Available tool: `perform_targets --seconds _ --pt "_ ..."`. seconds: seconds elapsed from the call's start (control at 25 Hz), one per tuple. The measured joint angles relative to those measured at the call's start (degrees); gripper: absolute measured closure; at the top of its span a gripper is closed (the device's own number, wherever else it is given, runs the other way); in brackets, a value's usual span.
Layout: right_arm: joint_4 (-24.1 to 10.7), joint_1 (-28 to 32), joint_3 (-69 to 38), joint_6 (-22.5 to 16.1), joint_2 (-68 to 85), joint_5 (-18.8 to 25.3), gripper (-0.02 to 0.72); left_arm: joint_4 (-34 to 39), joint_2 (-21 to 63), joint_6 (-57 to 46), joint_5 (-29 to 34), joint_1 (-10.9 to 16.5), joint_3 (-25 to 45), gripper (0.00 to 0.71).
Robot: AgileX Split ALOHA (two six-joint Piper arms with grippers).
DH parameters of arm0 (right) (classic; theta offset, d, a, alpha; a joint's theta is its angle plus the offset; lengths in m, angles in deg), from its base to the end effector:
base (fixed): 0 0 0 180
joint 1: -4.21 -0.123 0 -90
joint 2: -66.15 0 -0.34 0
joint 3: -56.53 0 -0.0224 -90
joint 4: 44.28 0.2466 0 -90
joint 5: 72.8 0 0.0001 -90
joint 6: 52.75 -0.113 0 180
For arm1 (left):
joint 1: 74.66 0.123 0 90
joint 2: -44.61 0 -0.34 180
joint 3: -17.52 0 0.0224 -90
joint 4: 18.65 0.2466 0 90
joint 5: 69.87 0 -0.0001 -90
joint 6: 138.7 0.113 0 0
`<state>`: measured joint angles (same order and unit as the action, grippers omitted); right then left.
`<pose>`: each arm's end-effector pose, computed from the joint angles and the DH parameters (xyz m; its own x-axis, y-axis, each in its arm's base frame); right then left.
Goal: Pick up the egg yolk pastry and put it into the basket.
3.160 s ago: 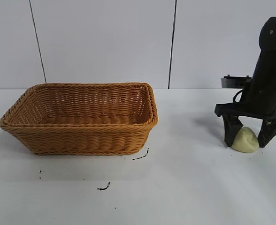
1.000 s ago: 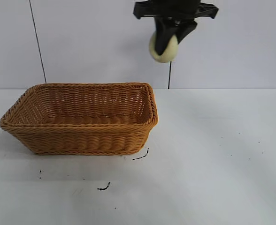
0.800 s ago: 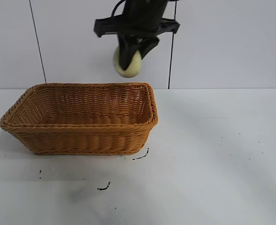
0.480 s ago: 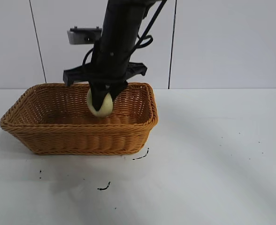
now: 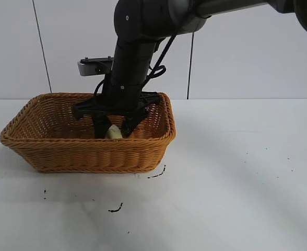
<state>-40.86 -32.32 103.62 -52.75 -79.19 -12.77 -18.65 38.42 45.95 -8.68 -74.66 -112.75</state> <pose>0.4535 0.3432 0.1983 -0.7641 -0.5290 -0.3692 -0.5873 0.8072 0.0590 -0.0458 0.0000 0.2648 -0.4542 0.0811 -0.8872 0.0369 0.9967 0.0722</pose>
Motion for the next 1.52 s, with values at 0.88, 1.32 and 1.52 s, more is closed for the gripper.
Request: perform_targets --seconds 0.88,1.32,1.52 --pt "-2.18 25.92 17.15 -2.1 0.68 9.48 0.048 0.0 0.0 0.0 0.0 0.0 0.0 0.014" --pt "0.62 38.87 11.49 -0.72 3.05 9.38 0.048 0.0 0.0 0.0 0.0 0.0 0.0 0.014" --pt "0.75 39.12 -0.06 1.73 9.6 9.44 0.048 0.0 0.0 0.0 0.0 0.0 0.0 0.014"
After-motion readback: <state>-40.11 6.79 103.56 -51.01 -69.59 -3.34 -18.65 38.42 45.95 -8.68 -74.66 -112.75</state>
